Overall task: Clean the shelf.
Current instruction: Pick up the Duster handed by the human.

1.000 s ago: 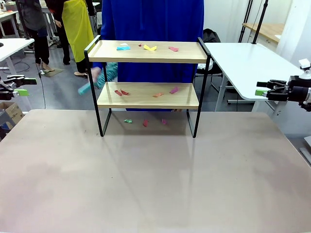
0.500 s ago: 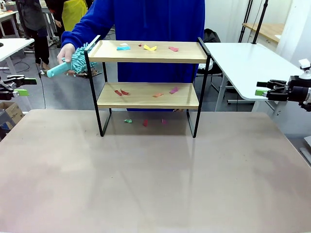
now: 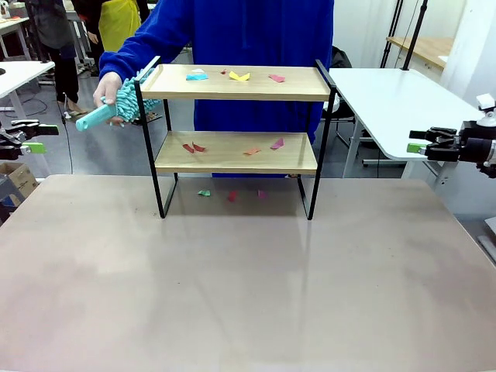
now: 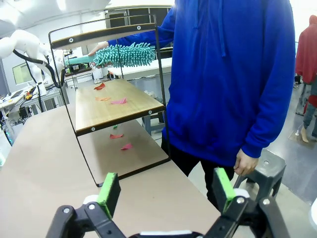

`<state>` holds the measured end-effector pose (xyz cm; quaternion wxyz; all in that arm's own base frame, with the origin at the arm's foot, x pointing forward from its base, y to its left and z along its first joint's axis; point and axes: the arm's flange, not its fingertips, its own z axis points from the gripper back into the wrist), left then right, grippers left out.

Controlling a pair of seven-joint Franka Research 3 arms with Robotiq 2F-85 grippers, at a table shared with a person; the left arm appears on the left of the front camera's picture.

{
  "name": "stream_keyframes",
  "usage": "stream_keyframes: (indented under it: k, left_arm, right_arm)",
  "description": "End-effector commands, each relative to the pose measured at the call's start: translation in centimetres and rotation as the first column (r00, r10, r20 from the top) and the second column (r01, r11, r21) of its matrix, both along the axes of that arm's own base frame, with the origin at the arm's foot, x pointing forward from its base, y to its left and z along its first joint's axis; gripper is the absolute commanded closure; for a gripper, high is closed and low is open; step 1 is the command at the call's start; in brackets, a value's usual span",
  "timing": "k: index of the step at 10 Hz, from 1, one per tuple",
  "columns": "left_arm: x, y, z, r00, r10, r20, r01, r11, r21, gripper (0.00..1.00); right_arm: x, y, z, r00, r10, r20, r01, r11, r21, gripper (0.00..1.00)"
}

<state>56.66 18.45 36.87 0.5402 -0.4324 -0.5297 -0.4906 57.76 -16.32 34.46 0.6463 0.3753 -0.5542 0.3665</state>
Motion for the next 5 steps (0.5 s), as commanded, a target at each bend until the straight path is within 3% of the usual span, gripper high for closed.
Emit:
stream_keyframes:
  k: [1, 5]
  left_arm:
    - [-0.18, -0.05, 0.32, 1.000, -0.008, 0.004, 0.008, 1.000, 0.005, 0.00]
    - [-0.18, -0.05, 0.32, 1.000, -0.008, 0.004, 0.008, 1.000, 0.005, 0.00]
  right_arm:
    - [-0.15, 0.13, 0.14, 1.000, 0.001, 0.013, -0.001, 1.000, -0.003, 0.00]
    - [-0.15, 0.13, 0.14, 1.000, 0.001, 0.013, -0.001, 1.000, -0.003, 0.00]
